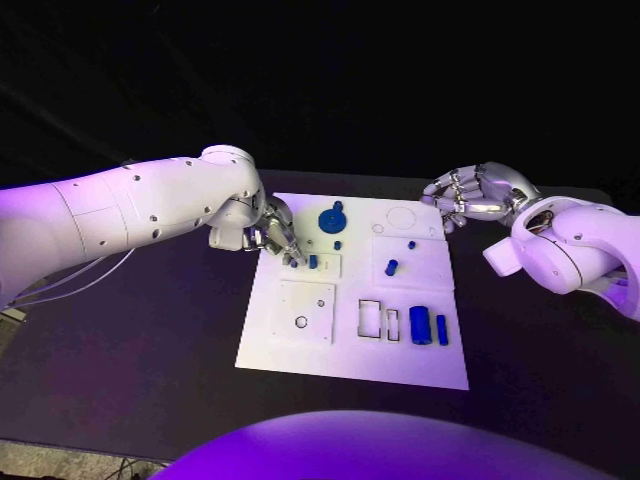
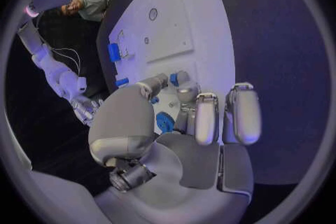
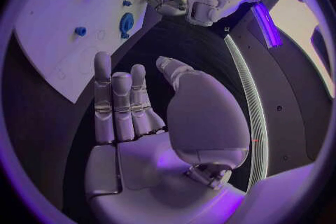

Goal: Assemble the parts on the task board

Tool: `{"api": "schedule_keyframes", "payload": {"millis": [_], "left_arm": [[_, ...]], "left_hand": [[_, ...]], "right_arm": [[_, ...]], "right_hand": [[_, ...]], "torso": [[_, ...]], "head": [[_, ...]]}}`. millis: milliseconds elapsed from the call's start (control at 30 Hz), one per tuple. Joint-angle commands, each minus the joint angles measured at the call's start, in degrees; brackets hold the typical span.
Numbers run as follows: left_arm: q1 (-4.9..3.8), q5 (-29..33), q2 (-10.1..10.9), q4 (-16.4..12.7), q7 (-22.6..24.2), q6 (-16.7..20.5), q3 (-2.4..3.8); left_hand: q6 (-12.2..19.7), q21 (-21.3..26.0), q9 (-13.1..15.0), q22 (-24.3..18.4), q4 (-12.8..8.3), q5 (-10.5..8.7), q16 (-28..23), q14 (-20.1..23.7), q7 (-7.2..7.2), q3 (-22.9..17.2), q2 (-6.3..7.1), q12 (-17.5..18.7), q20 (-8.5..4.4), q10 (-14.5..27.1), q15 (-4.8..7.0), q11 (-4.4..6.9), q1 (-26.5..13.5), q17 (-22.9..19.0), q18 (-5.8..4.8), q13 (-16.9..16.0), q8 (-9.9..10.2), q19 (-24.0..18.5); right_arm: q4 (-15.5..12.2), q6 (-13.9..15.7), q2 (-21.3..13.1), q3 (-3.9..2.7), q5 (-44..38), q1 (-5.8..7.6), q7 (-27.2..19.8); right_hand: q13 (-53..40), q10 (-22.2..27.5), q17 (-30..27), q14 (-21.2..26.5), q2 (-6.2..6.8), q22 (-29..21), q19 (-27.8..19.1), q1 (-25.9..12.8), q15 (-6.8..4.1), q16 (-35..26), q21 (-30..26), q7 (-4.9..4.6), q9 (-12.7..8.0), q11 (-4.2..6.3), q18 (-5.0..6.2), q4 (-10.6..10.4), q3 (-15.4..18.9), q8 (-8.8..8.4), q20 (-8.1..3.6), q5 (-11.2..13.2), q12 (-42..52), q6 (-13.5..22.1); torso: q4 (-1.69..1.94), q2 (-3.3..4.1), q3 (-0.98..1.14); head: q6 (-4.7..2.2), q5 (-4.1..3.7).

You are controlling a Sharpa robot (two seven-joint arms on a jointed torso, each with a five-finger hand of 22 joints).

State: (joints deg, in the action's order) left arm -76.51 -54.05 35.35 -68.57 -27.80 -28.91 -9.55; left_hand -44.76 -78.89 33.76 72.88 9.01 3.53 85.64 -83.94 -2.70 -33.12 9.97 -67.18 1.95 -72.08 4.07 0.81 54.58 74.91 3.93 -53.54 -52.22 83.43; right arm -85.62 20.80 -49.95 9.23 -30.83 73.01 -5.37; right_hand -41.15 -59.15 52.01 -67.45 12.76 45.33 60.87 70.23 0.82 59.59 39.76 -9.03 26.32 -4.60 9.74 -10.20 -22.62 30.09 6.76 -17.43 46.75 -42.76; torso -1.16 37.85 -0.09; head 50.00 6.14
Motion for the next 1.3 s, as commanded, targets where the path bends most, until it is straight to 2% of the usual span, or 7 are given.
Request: {"api": "schedule_keyframes", "payload": {"millis": [33,233,600,700,1000,1167,1300], "left_arm": [[0.14,-0.29,0.12,0.13,0.34,1.34,-0.05],[0.15,-0.34,0.55,-0.08,0.52,2.01,-0.02],[0.18,0.25,2.23,-2.06,1.11,4.56,0.25],[0.18,0.36,3.02,-3.01,1.40,6.01,0.77],[0.18,0.40,5.64,-5.84,2.92,10.13,3.52],[0.17,2.20,7.73,-8.36,4.14,13.44,4.60],[0.17,2.99,9.27,-10.47,4.80,16.31,4.90]], "left_hand": [[-0.13,0.33,0.09,0.00,0.05,-0.34,-0.14,-4.42,-0.48,0.45,0.56,0.23,0.02,0.30,0.22,0.01,-0.08,9.95,-0.21,-0.07,0.29,-0.18],[-0.15,0.32,0.11,0.02,0.19,-0.35,-0.13,-4.42,-0.49,0.64,0.53,0.22,0.02,0.30,0.22,0.01,-0.07,9.97,-0.21,-0.06,0.27,-0.16],[0.82,0.68,0.17,-0.37,3.12,-0.35,-0.12,-4.42,-0.93,5.04,1.07,0.48,0.21,0.73,-0.04,-0.32,0.11,9.98,-0.14,0.30,0.84,-0.23],[1.22,0.71,0.13,-0.36,4.35,-0.34,-0.10,-4.42,-1.05,6.53,1.07,0.49,0.27,0.83,-0.11,-0.42,0.30,9.99,-0.13,0.33,1.13,-0.20],[1.36,0.66,0.11,-0.28,5.19,-0.31,-0.09,-4.42,-1.10,7.25,0.63,0.44,0.30,0.85,-0.15,-0.46,0.61,10.00,-0.15,0.28,1.27,-0.13],[1.98,0.97,-0.05,-0.64,5.77,-0.13,-0.11,-4.42,-1.37,7.66,-1.32,0.66,0.38,1.28,-0.27,-0.65,3.88,9.98,-0.07,0.70,1.84,-0.24],[3.70,2.18,-0.62,-2.24,5.02,-0.01,-0.16,-4.39,-1.98,6.64,-2.74,2.03,0.66,3.07,-0.62,-1.15,7.26,9.92,0.27,2.66,3.20,-0.95]], "right_arm": [[0.02,-0.60,0.03,-0.02,-0.05,-0.07,-0.45],[0.01,-0.59,-0.02,-0.02,-0.05,-0.12,-0.42],[0.04,-0.60,-0.02,-0.02,-0.05,-0.23,-0.44],[0.03,-0.60,-0.04,-0.02,-0.05,-0.26,-0.45],[0.02,-0.60,-0.10,-0.02,-0.05,-0.38,-0.46],[0.06,-0.55,-0.10,-0.02,-0.05,-0.41,-0.48],[0.12,-0.40,-0.09,-0.02,-0.05,-0.42,-0.51]], "right_hand": [[0.05,0.18,-0.01,0.24,-0.07,-0.06,-0.38,0.58,-0.01,-0.08,-0.27,-0.11,-0.01,0.13,0.72,-0.31,-0.11,-0.11,0.15,-0.37,-0.40,0.35],[0.05,0.18,-0.01,0.24,-0.07,-0.06,-0.38,0.58,-0.01,-0.08,-0.27,-0.11,-0.01,0.13,0.72,-0.31,-0.11,-0.11,0.15,-0.37,-0.40,0.35],[0.05,0.18,-0.01,0.24,-0.07,-0.06,-0.38,0.58,-0.01,-0.08,-0.27,-0.11,-0.01,0.13,0.72,-0.31,-0.11,-0.11,0.15,-0.37,-0.40,0.35],[0.05,0.18,-0.01,0.24,-0.07,-0.06,-0.38,0.58,-0.01,-0.08,-0.27,-0.11,-0.01,0.13,0.72,-0.31,-0.11,-0.11,0.15,-0.37,-0.40,0.35],[0.05,0.18,-0.01,0.24,-0.07,-0.06,-0.38,0.58,-0.01,-0.08,-0.27,-0.11,-0.01,0.13,0.72,-0.31,-0.11,-0.11,0.15,-0.37,-0.40,0.35],[0.05,0.18,-0.01,0.24,-0.07,-0.06,-0.38,0.58,-0.01,-0.08,-0.27,-0.11,-0.01,0.13,0.72,-0.31,-0.11,-0.11,0.15,-0.37,-0.40,0.35],[0.36,-0.02,-0.32,0.19,-0.08,-0.33,-0.16,0.65,-0.03,-0.22,-0.59,-0.09,0.04,0.15,0.75,-0.41,-0.07,0.07,0.16,-0.36,-0.56,0.32]], "torso": [[-0.02,0.01,-0.03],[0.00,0.03,-0.02],[0.04,-0.01,-0.05],[0.04,-0.03,-0.06],[0.04,-0.04,0.02],[-0.01,-0.04,0.05],[0.00,-0.03,0.06]], "head": [[0.00,-0.07],[0.00,-0.12],[0.00,-0.22],[0.00,-0.31],[0.00,-0.34],[0.00,-0.35],[0.00,-0.37]]}}
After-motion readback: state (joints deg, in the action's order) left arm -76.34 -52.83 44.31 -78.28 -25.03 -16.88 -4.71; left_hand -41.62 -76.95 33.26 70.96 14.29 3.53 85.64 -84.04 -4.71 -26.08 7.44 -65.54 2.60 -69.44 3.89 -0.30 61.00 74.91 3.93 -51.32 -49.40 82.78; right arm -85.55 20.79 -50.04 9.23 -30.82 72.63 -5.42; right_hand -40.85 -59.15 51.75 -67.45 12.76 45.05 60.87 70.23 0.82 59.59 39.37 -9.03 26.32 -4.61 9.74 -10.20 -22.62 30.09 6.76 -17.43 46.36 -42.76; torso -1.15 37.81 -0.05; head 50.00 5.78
